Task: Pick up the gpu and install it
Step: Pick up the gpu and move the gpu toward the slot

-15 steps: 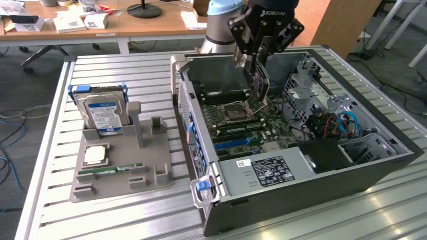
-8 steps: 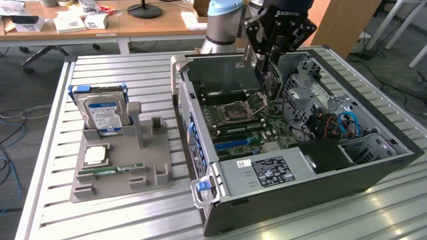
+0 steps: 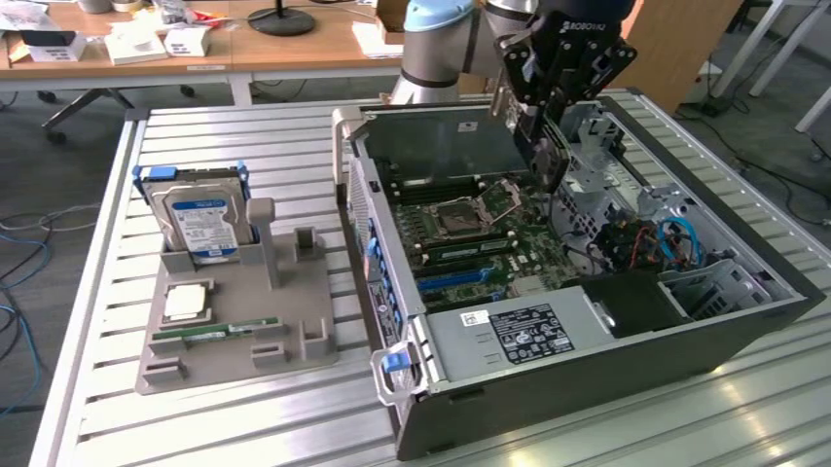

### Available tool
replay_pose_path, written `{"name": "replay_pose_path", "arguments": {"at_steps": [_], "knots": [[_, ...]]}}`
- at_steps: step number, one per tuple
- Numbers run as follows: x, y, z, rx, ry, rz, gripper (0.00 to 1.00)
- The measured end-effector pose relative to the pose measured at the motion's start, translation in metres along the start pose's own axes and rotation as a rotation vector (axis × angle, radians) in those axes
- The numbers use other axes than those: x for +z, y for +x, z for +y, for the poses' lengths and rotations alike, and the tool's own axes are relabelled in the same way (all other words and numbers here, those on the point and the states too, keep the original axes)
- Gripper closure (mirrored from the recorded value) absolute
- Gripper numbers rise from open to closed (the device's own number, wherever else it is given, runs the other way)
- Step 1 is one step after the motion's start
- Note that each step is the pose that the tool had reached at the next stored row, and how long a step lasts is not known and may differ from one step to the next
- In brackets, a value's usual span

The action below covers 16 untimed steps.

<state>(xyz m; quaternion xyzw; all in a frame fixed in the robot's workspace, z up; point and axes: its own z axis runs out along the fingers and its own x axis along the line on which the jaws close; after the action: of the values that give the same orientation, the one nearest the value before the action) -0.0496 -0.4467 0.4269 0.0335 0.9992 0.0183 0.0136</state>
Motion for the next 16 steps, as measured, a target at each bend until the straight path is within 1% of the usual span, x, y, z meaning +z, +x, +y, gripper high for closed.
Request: {"name": "replay_pose_path", "arguments": {"at_steps": [8,16], "knots": [[0.0008,-0.028,0.0018,-0.008,-0.0007,0.0004,0.74],[0.0013,-0.047,0.0031,-0.020,-0.0009,0.0008,0.74]]}}
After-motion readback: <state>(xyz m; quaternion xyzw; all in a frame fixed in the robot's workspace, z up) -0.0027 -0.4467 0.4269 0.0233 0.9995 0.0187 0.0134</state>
